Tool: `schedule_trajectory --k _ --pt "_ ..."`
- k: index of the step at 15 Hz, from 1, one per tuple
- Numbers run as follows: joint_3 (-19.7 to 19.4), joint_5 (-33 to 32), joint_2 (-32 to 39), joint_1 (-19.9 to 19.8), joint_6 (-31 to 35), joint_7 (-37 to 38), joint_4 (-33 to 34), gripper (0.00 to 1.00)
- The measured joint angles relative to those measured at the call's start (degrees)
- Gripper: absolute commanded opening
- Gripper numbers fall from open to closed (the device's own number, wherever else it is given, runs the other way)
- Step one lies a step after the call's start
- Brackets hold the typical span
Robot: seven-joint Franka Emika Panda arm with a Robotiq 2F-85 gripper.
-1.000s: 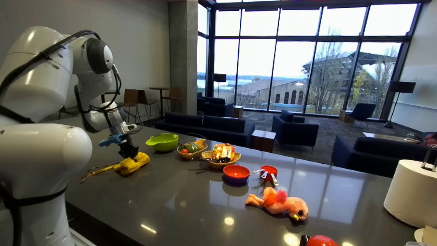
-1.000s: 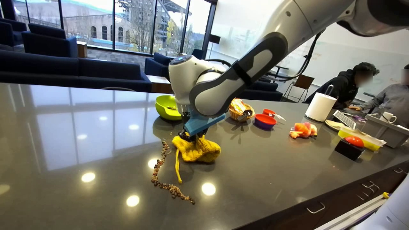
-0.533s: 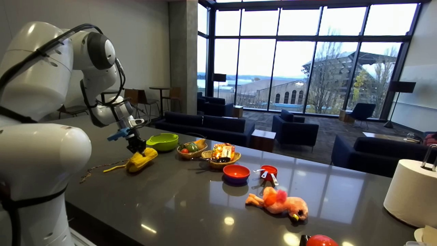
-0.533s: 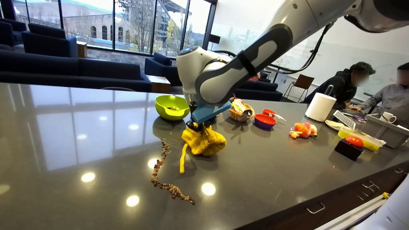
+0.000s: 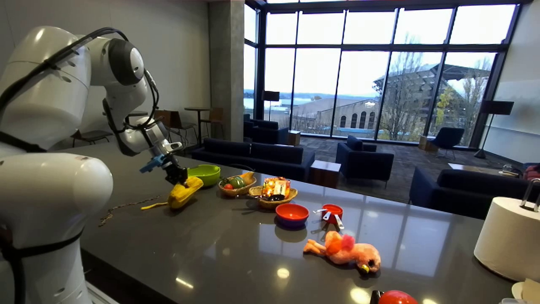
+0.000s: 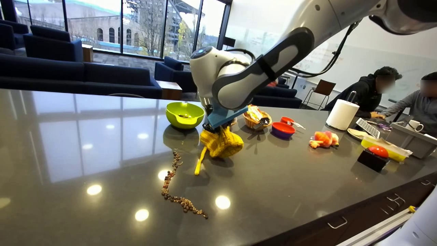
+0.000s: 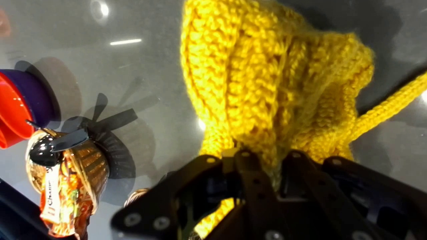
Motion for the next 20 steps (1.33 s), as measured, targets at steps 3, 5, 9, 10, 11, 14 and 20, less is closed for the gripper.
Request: schedule_trajectory --k 3,5,9,10,11,14,20 --pt "0.0 -2.8 -0.2 0.0 -0.8 3.1 0.4 0.04" --pt "0.0 -4.7 -0.4 -0.1 -1.8 5.2 0.5 0.04" --pt "0.3 -7.4 -1.3 -1.1 -3.9 8.1 0.5 0.04" --pt "0.6 -7.2 -1.6 -1.9 -4.3 8.1 0.5 0.04" --pt "1.2 -6.8 -2.1 -2.9 -4.6 8.0 0.5 0.04" --pt "2.8 -4.3 -4.0 -6.6 -4.9 6.4 0.1 0.04" --pt "3.3 2.0 -10.2 -13.2 -5.8 0.3 -3.4 0.04"
